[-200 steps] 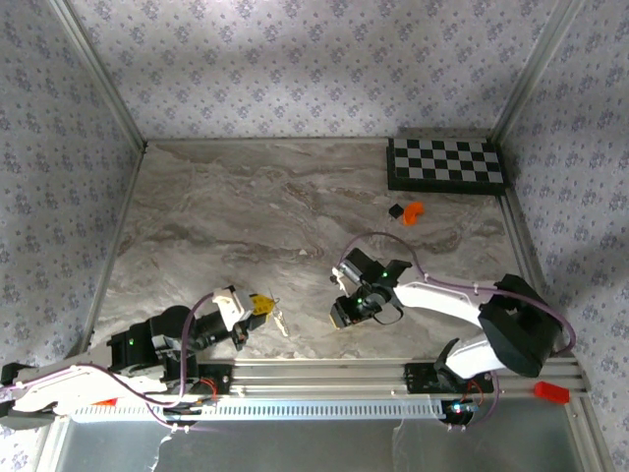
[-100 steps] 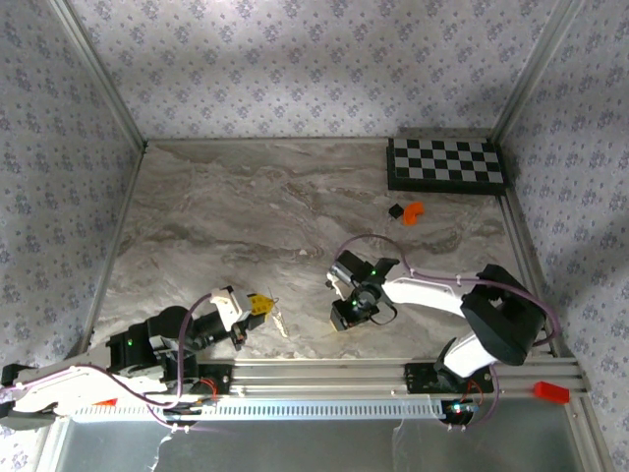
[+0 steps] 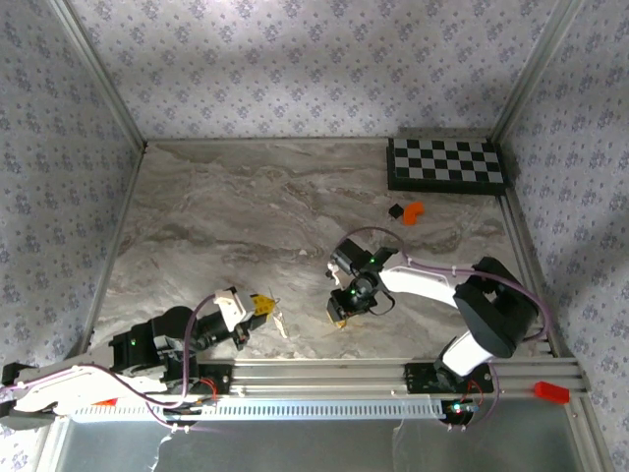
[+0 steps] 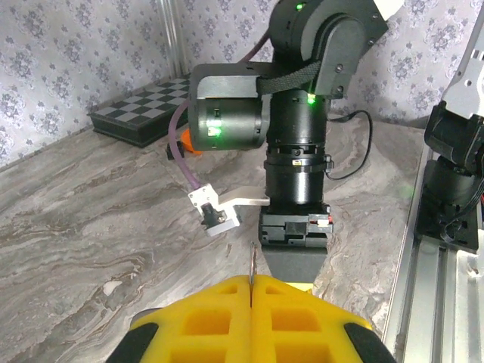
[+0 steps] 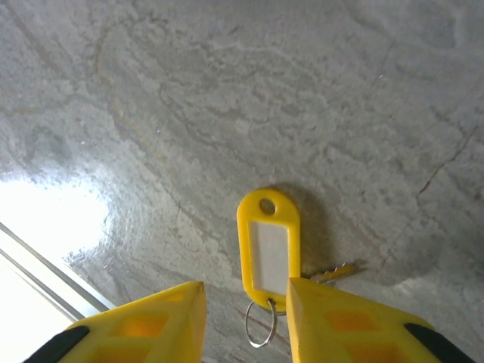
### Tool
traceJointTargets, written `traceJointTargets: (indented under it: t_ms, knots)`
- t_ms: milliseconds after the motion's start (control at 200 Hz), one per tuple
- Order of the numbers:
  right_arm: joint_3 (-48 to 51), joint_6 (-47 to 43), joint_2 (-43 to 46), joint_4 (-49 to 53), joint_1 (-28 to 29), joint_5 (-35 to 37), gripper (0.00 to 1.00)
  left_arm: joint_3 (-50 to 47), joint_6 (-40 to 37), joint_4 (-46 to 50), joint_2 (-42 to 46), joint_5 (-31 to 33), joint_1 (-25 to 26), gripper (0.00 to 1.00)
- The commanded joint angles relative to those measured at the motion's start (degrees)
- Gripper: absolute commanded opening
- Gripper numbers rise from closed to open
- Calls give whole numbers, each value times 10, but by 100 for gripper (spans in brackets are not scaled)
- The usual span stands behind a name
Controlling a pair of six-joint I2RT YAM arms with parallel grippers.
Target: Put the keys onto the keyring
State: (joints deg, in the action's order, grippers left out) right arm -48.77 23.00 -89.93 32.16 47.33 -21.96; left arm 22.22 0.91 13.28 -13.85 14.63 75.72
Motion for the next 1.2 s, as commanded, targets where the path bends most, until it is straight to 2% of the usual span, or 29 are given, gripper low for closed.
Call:
traceJointTargets:
  t_ms: [0, 315, 530, 680, 1194]
  knots:
    - [-17, -10, -16, 44, -1, -11, 32, 0, -8, -31, 0, 7, -3, 0]
    - [-49, -41, -33, 124, -1, -13, 29, -10, -6, -29, 1, 11, -2, 0]
    - [-67, -48, -70, 125, -8, -45, 26, -19, -9, -29, 13, 20, -3, 0]
    - [-85, -61, -89, 146, -8, -36, 24, -20, -10, -31, 15, 18, -2, 0]
    - [-94, -68, -105, 157, -17, -61, 17, -24, -12, -32, 12, 18, -2, 0]
